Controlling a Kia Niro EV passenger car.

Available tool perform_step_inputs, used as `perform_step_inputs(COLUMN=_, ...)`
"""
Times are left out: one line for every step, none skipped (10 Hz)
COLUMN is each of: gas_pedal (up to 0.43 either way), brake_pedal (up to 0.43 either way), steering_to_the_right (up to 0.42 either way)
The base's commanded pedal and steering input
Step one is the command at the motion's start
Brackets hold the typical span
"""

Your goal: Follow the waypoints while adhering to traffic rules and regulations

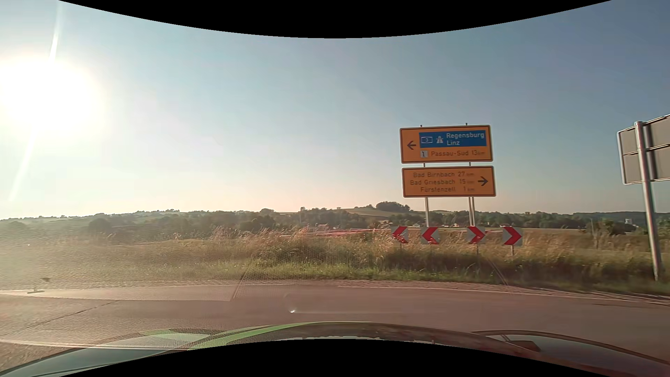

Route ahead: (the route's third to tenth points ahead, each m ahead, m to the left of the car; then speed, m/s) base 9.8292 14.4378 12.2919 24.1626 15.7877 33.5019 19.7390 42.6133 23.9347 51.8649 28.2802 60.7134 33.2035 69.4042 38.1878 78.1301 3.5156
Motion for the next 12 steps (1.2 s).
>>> perform_step_inputs(gas_pedal=0.539, brake_pedal=0.000, steering_to_the_right=-0.528)
perform_step_inputs(gas_pedal=0.539, brake_pedal=0.000, steering_to_the_right=-0.548)
perform_step_inputs(gas_pedal=0.520, brake_pedal=0.000, steering_to_the_right=-0.566)
perform_step_inputs(gas_pedal=0.512, brake_pedal=0.000, steering_to_the_right=-0.571)
perform_step_inputs(gas_pedal=0.512, brake_pedal=0.000, steering_to_the_right=-0.572)
perform_step_inputs(gas_pedal=0.480, brake_pedal=0.000, steering_to_the_right=-0.580)
perform_step_inputs(gas_pedal=0.461, brake_pedal=0.000, steering_to_the_right=-0.585)
perform_step_inputs(gas_pedal=0.461, brake_pedal=0.000, steering_to_the_right=-0.585)
perform_step_inputs(gas_pedal=0.461, brake_pedal=0.000, steering_to_the_right=-0.583)
perform_step_inputs(gas_pedal=0.461, brake_pedal=0.000, steering_to_the_right=-0.575)
perform_step_inputs(gas_pedal=0.461, brake_pedal=0.000, steering_to_the_right=-0.568)
perform_step_inputs(gas_pedal=0.461, brake_pedal=0.000, steering_to_the_right=-0.547)
